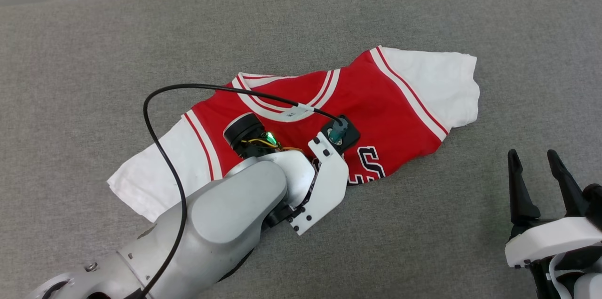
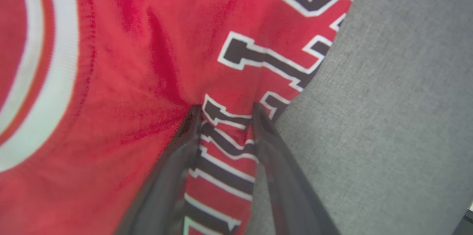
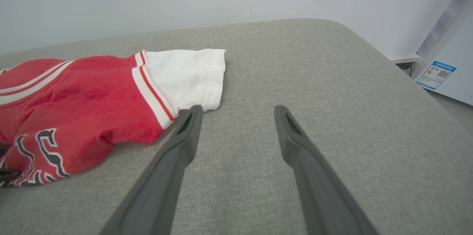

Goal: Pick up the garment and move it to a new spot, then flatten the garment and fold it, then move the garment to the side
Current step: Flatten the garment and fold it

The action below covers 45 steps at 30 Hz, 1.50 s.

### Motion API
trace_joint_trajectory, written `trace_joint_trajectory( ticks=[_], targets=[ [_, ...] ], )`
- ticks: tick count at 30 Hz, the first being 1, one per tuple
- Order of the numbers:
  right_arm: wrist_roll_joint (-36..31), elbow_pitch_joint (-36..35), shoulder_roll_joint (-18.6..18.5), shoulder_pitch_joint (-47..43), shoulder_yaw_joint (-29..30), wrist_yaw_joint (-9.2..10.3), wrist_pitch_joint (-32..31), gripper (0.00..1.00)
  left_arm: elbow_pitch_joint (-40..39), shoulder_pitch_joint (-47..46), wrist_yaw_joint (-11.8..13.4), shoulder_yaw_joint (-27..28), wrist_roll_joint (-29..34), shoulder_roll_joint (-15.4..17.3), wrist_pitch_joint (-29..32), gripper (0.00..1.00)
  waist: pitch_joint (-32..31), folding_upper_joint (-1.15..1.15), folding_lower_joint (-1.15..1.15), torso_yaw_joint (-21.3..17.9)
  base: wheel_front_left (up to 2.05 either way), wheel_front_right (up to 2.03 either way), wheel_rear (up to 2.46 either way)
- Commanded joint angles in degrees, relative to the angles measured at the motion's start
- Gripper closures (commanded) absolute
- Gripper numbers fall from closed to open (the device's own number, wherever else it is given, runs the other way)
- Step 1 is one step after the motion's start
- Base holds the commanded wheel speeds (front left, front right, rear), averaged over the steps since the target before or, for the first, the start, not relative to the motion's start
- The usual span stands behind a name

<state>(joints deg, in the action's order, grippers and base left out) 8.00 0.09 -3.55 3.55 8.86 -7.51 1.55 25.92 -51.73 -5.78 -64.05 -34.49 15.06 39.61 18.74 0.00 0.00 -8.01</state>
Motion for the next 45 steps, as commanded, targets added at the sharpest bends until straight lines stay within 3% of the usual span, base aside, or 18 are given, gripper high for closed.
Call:
trace_joint_trajectory(
  ticks=[1,15,24,25,26,31,36,39,45],
  targets=[
    [-0.37,0.35,0.26,0.71,0.05,0.04,0.42,0.00,1.87,2.69,-0.65,-1.96,-0.60,-0.29,0.31,1.00,-0.28,0.00,0.00,0.21,0.00,0.00,0.00],
    [-0.93,2.91,0.31,-1.03,-0.24,0.04,-0.51,0.00,-5.44,6.64,-1.65,-8.67,-2.28,-4.26,-1.04,1.00,-8.55,0.00,0.00,2.77,0.00,0.00,0.00],
    [-0.67,2.99,0.16,-2.41,-0.54,0.04,-1.07,0.00,-9.03,13.48,-1.66,-9.32,-1.39,-4.64,-1.31,1.00,-10.99,0.00,0.00,3.95,0.00,0.00,0.00],
    [-0.62,3.03,0.16,-2.65,-0.41,0.04,-1.12,0.00,-8.75,13.93,-1.65,-9.29,-0.94,-4.63,-2.19,0.58,-11.24,0.00,0.00,4.26,0.00,0.00,0.00],
    [-0.53,2.92,0.03,-2.68,-0.58,0.03,-1.06,0.00,-8.28,14.29,-1.47,-9.27,-0.55,-4.61,-3.18,0.00,-11.43,0.00,0.00,4.58,0.00,0.00,0.00],
    [0.66,2.21,-0.32,-2.81,-0.64,0.03,-0.72,0.00,-7.95,15.55,0.91,-6.65,-0.68,-4.75,-9.04,0.00,-12.92,0.00,0.00,6.15,0.00,0.00,0.00],
    [1.19,1.87,-0.46,-3.33,0.39,0.03,-1.09,0.00,-11.70,16.32,4.02,-1.59,-2.83,-2.32,-13.14,0.00,-14.04,0.00,0.00,7.89,0.00,0.00,0.00],
    [1.46,1.47,-0.39,-3.09,0.21,0.03,-1.00,0.00,-14.24,16.89,7.18,2.97,-3.95,2.46,-15.01,0.00,-13.90,0.00,0.00,8.27,0.00,0.00,0.00],
    [1.82,1.00,-1.76,-1.35,-0.06,0.03,-0.62,0.00,-17.20,18.29,10.41,9.46,-7.69,12.83,-13.12,0.00,-12.06,0.00,0.00,8.63,0.00,0.00,0.00]
  ],
)
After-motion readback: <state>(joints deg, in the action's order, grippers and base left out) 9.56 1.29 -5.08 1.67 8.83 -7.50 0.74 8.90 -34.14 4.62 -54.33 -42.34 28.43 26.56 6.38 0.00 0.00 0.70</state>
